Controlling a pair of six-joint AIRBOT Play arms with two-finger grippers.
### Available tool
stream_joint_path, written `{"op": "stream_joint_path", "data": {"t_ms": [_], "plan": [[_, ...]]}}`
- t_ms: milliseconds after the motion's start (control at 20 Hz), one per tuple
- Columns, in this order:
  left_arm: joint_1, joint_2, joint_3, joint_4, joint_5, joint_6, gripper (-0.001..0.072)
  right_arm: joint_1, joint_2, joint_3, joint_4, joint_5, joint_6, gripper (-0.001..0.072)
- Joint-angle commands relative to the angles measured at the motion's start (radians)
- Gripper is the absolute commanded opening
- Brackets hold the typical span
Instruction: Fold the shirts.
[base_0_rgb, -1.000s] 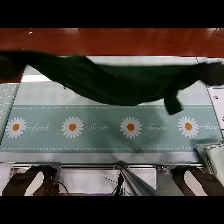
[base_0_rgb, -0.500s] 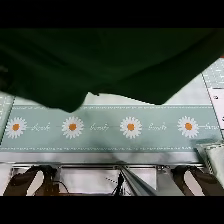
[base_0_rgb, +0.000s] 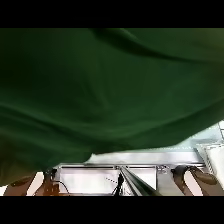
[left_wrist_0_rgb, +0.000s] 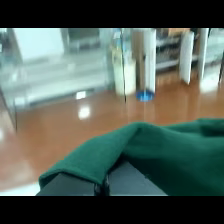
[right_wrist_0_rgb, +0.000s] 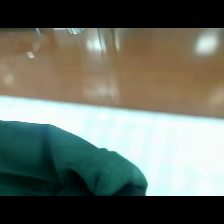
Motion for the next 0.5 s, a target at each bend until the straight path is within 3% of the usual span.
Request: {"op": "stream_joint_path", "data": {"t_ms": [0, 100, 200, 450], "plan": [[0.001, -0.056, 0.01, 0.033, -0.243, -0.075, 0.0019, 0.001, -0.067, 0.015, -0.058, 0.22, 0.021, 0.0023], [0.0, -0.101, -0.055, 0.032, -0.326, -0.075, 0.0019, 0.004, -0.146, 0.011, -0.076, 0.218, -0.009, 0.0023], [0.0, -0.131, -0.186, 0.033, -0.312, -0.074, 0.002, 0.004, -0.261, 0.011, -0.079, 0.218, -0.022, 0.0023], [-0.017, -0.233, -0.553, 0.029, -0.054, -0.027, 0.002, 0.131, -0.611, 0.011, -0.189, 0.202, -0.06, 0.0023]]}}
